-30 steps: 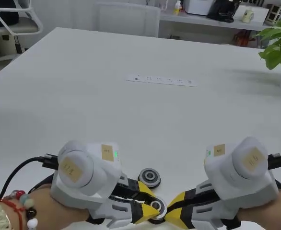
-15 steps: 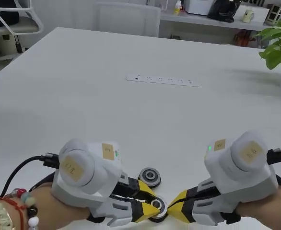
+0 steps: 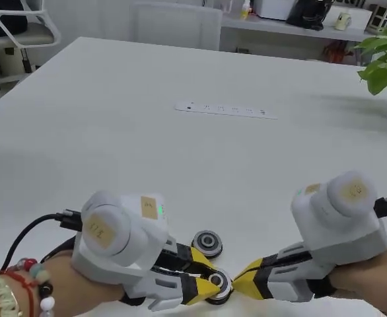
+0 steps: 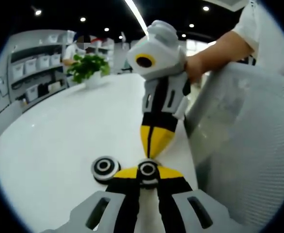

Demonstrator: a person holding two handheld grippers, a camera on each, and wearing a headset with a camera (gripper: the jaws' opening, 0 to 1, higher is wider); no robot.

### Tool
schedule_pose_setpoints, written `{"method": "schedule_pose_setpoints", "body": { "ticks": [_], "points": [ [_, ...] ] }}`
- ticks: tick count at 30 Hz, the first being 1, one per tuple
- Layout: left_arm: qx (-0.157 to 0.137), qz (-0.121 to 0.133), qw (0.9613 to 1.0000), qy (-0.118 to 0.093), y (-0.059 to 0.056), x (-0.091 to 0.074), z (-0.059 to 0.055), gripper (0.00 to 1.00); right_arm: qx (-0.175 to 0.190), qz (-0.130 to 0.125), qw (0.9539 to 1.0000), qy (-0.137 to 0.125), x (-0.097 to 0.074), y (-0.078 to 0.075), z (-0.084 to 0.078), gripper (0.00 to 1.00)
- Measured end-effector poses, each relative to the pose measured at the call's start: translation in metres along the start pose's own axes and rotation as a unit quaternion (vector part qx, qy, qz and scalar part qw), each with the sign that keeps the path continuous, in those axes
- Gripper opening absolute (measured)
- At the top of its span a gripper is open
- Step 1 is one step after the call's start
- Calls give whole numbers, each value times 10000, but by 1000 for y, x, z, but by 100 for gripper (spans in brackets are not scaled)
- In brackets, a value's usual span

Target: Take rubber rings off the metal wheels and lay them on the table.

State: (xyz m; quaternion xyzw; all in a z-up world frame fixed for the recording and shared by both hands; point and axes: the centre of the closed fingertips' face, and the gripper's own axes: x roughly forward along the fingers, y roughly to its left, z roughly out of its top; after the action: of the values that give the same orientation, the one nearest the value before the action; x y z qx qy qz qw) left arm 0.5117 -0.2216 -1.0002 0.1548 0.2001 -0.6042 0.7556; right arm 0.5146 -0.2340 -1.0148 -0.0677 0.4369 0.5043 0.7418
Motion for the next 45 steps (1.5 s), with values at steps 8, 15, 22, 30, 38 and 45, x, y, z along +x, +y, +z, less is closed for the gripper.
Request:
{"method": "schedule_pose_setpoints", "body": {
  "ticks": [8,15,22,30,38,45],
  "points": [
    [23,8,10000,8,0,0,0,13,620,205,9976,-234,-2,3,6,0],
    [57,9,10000,6,0,0,0,13,677,233,9971,-254,-2,5,7,0],
    [60,6,10000,5,0,-1,-1,13,671,266,9971,-258,-2,9,8,0],
    [59,9,10000,9,0,0,0,13,695,311,9967,-292,-3,11,10,0],
    [49,8,10000,8,0,0,0,13,706,346,9964,-316,-3,12,11,0],
    [51,11,10000,8,-1,0,0,13,728,364,9961,-325,-3,12,12,0]
  ]
}}
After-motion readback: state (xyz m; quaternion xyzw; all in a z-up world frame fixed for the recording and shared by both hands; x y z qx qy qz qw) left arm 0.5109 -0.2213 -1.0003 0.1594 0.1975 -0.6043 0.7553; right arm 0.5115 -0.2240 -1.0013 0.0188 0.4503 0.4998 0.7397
